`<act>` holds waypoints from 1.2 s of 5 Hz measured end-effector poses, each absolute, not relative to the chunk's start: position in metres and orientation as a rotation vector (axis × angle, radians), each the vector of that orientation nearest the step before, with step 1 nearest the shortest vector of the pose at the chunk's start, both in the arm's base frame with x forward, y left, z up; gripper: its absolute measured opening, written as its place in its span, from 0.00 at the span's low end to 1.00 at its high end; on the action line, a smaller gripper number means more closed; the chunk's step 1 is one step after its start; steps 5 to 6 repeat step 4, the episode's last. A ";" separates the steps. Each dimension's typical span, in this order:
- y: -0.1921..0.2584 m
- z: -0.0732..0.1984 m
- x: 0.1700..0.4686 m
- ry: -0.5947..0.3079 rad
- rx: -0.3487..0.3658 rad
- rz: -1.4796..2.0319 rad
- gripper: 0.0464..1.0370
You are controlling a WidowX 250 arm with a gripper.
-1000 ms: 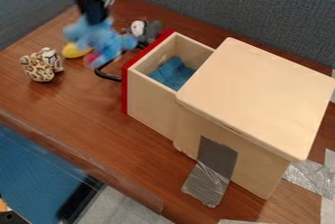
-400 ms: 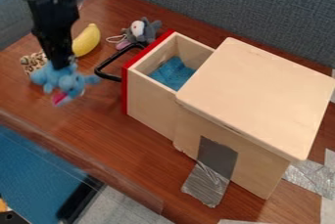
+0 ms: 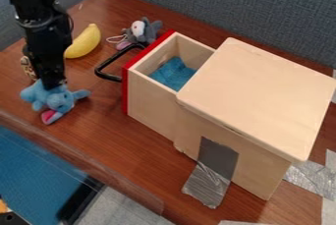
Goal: Take the blue donkey out of the drawer and put it on the bottom side of table
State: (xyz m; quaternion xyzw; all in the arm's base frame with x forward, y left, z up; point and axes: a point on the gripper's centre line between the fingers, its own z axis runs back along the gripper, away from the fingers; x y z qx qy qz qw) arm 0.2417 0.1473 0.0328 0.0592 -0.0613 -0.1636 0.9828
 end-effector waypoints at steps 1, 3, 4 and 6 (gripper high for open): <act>0.148 0.032 0.241 -0.119 0.117 -0.316 0.75; 0.150 0.087 0.230 -0.130 0.069 -0.259 0.97; 0.155 0.098 0.226 -0.095 0.057 -0.213 0.96; 0.155 0.098 0.226 -0.095 0.057 -0.213 0.96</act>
